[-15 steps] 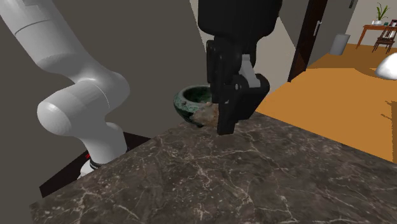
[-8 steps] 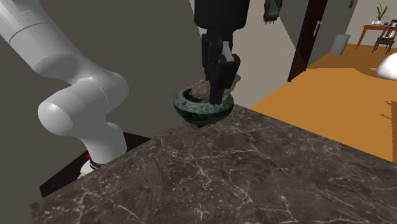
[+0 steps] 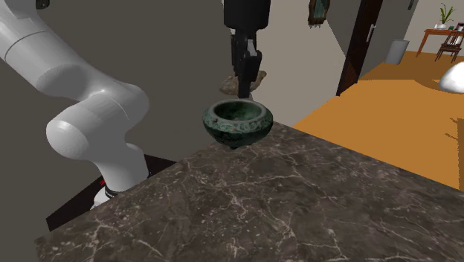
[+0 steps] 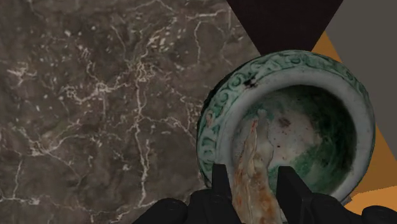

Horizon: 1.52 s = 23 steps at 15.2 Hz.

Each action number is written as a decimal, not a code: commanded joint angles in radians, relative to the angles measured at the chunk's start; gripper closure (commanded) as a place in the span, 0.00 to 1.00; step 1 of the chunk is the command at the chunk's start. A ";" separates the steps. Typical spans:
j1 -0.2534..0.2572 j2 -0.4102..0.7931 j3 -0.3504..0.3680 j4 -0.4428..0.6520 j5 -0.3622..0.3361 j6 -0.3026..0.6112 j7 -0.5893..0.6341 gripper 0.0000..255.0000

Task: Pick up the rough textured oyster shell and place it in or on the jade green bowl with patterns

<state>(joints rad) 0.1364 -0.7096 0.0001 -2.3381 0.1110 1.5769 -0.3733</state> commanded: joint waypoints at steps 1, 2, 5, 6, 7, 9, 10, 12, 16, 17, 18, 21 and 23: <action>0.016 -0.025 0.040 -0.014 0.029 -0.006 0.047 1.00; 0.025 -0.034 0.061 -0.020 0.044 -0.006 0.071 1.00; 0.038 -0.050 0.092 -0.057 0.068 0.020 0.100 1.00; 0.038 -0.053 0.093 -0.072 0.069 0.032 0.099 1.00; 0.039 -0.055 0.094 -0.087 0.070 0.045 0.097 1.00; 0.039 -0.058 0.096 -0.116 0.072 0.070 0.094 1.00; 0.039 -0.060 0.097 -0.130 0.073 0.083 0.093 1.00; 0.040 -0.062 0.099 -0.158 0.075 0.108 0.090 1.00; 0.041 -0.064 0.102 -0.198 0.078 0.145 0.086 1.00; 0.041 -0.064 0.102 -0.198 0.078 0.146 0.086 1.00; 0.041 -0.064 0.102 -0.198 0.078 0.146 0.086 1.00; 0.041 -0.064 0.102 -0.198 0.078 0.146 0.086 1.00; 0.041 -0.064 0.102 -0.198 0.078 0.146 0.086 0.00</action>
<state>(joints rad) 0.1775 -0.7738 0.1022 -2.5358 0.1894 1.7224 -0.2877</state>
